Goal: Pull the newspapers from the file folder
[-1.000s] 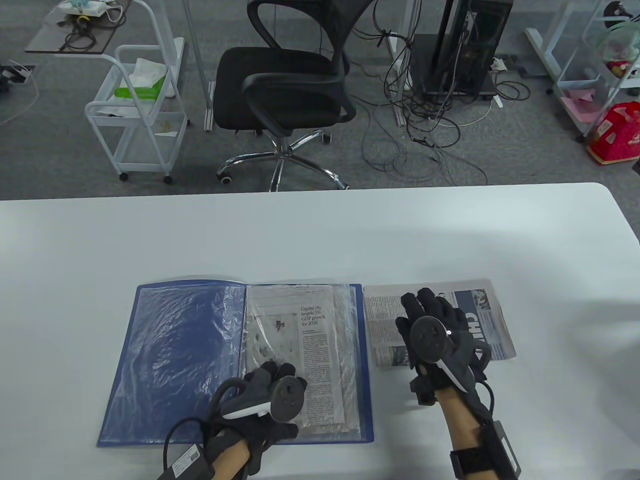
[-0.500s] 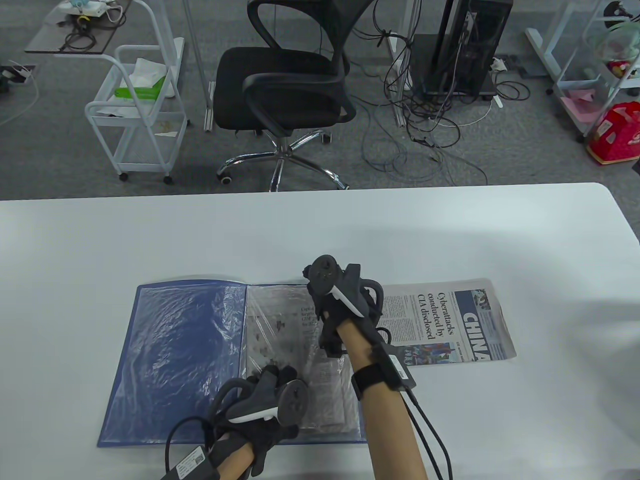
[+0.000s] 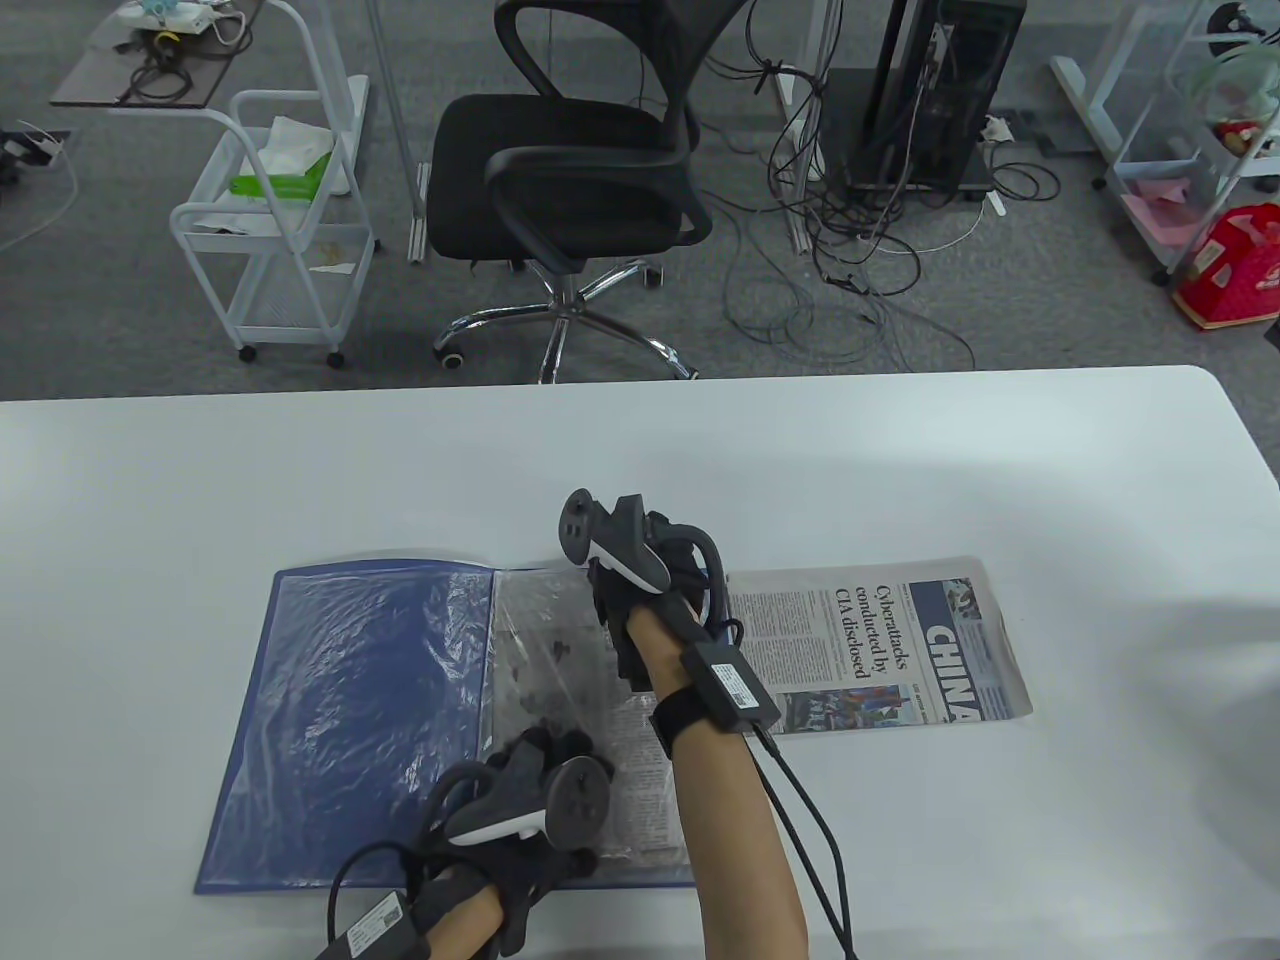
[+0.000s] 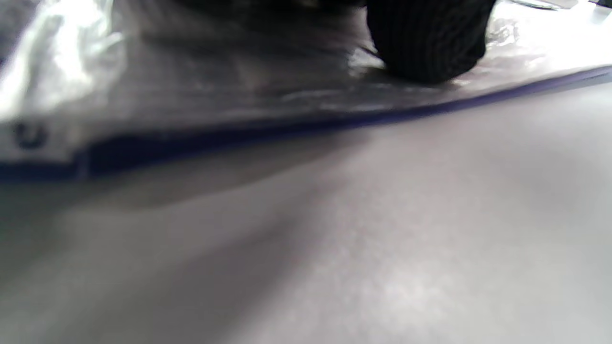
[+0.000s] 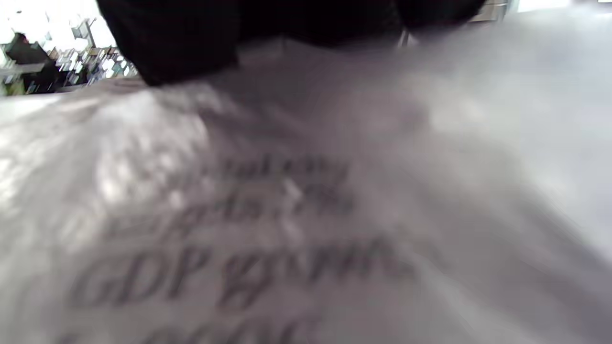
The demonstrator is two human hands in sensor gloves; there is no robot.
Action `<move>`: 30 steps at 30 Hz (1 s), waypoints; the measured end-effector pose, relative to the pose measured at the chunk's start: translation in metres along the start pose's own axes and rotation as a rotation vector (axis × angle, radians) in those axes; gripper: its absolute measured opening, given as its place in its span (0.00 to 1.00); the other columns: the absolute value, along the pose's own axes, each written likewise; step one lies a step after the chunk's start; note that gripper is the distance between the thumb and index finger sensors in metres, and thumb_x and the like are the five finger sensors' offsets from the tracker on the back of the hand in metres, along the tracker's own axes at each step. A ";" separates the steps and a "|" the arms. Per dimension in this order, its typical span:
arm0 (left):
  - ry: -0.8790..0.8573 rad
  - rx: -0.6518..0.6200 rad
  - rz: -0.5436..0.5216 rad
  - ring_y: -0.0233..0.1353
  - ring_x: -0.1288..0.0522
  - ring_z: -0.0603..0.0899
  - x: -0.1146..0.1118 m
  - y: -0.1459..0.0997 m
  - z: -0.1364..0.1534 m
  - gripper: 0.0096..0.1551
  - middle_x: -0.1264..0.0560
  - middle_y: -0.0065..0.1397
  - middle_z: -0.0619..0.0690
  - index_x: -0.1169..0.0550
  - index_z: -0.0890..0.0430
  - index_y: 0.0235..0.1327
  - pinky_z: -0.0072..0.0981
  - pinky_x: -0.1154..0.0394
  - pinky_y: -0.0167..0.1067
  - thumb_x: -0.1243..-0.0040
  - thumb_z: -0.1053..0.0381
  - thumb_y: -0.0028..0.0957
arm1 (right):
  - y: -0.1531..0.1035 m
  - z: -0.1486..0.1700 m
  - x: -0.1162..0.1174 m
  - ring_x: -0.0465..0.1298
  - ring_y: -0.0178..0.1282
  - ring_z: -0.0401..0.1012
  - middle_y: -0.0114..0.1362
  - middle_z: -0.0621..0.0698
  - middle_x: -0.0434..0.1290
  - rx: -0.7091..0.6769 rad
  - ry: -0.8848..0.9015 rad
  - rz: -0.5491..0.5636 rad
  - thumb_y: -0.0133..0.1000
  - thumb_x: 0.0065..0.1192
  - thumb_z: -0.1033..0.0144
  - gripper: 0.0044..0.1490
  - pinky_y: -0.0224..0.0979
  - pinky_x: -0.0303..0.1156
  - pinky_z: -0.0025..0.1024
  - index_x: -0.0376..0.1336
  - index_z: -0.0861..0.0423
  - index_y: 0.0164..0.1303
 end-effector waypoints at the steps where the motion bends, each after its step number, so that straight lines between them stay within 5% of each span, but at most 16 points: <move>1: -0.012 0.003 0.004 0.80 0.58 0.76 -0.001 0.000 0.001 0.47 0.59 0.84 0.54 0.48 0.49 0.80 0.70 0.50 0.70 0.43 0.41 0.50 | 0.001 0.005 -0.006 0.68 0.66 0.47 0.65 0.44 0.69 0.041 0.032 0.053 0.46 0.63 0.55 0.24 0.76 0.60 0.57 0.67 0.40 0.54; 4: -0.015 0.004 0.007 0.80 0.58 0.76 -0.001 -0.001 0.001 0.47 0.60 0.84 0.54 0.49 0.49 0.80 0.70 0.50 0.70 0.44 0.41 0.51 | -0.001 0.016 -0.022 0.65 0.78 0.50 0.75 0.43 0.65 0.110 0.039 0.201 0.46 0.61 0.54 0.24 0.78 0.60 0.58 0.65 0.38 0.54; 7: -0.016 0.008 0.014 0.79 0.59 0.76 -0.001 -0.001 0.001 0.47 0.60 0.84 0.54 0.49 0.49 0.80 0.70 0.51 0.69 0.44 0.41 0.51 | -0.001 0.020 -0.026 0.78 0.70 0.47 0.68 0.43 0.76 0.071 0.065 0.133 0.47 0.61 0.54 0.25 0.76 0.66 0.57 0.64 0.34 0.56; 9: -0.017 0.011 0.017 0.79 0.59 0.76 -0.001 -0.001 0.001 0.48 0.61 0.84 0.54 0.50 0.48 0.80 0.70 0.51 0.69 0.44 0.41 0.51 | 0.000 0.020 -0.025 0.80 0.63 0.46 0.64 0.43 0.78 0.023 0.072 0.059 0.44 0.66 0.51 0.36 0.74 0.67 0.57 0.61 0.34 0.65; 14: -0.035 0.013 0.020 0.79 0.61 0.77 -0.002 -0.001 0.002 0.48 0.62 0.84 0.55 0.51 0.48 0.80 0.71 0.52 0.69 0.44 0.41 0.51 | -0.002 0.017 -0.031 0.78 0.56 0.44 0.58 0.43 0.77 0.016 0.026 0.081 0.45 0.67 0.55 0.24 0.70 0.69 0.56 0.71 0.37 0.53; 20: -0.055 0.019 0.032 0.78 0.62 0.77 -0.004 -0.002 0.003 0.47 0.63 0.83 0.54 0.51 0.47 0.80 0.71 0.53 0.69 0.46 0.41 0.52 | -0.011 0.028 -0.062 0.81 0.59 0.42 0.63 0.39 0.76 0.151 0.191 0.398 0.47 0.62 0.54 0.24 0.67 0.74 0.50 0.67 0.34 0.54; 25: -0.064 0.020 0.038 0.78 0.62 0.76 -0.004 -0.001 0.004 0.47 0.63 0.83 0.53 0.52 0.47 0.80 0.71 0.53 0.69 0.46 0.41 0.52 | -0.026 0.041 -0.102 0.83 0.56 0.41 0.62 0.39 0.78 0.128 0.287 0.649 0.47 0.62 0.54 0.24 0.64 0.77 0.47 0.67 0.34 0.54; 30: -0.072 0.020 0.045 0.78 0.62 0.76 -0.004 -0.001 0.004 0.47 0.63 0.83 0.53 0.52 0.47 0.79 0.71 0.53 0.69 0.46 0.41 0.52 | -0.049 0.067 -0.144 0.83 0.53 0.41 0.60 0.41 0.78 0.090 0.421 0.758 0.47 0.62 0.54 0.24 0.60 0.78 0.46 0.67 0.36 0.54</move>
Point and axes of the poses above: the tracker on the back of each hand, its own z axis roughly to the little-finger side, its own y axis roughly from the wrist to the fingertips, x = y × z, the point moved 3 cm from there along y, roughly from the wrist to the fingertips
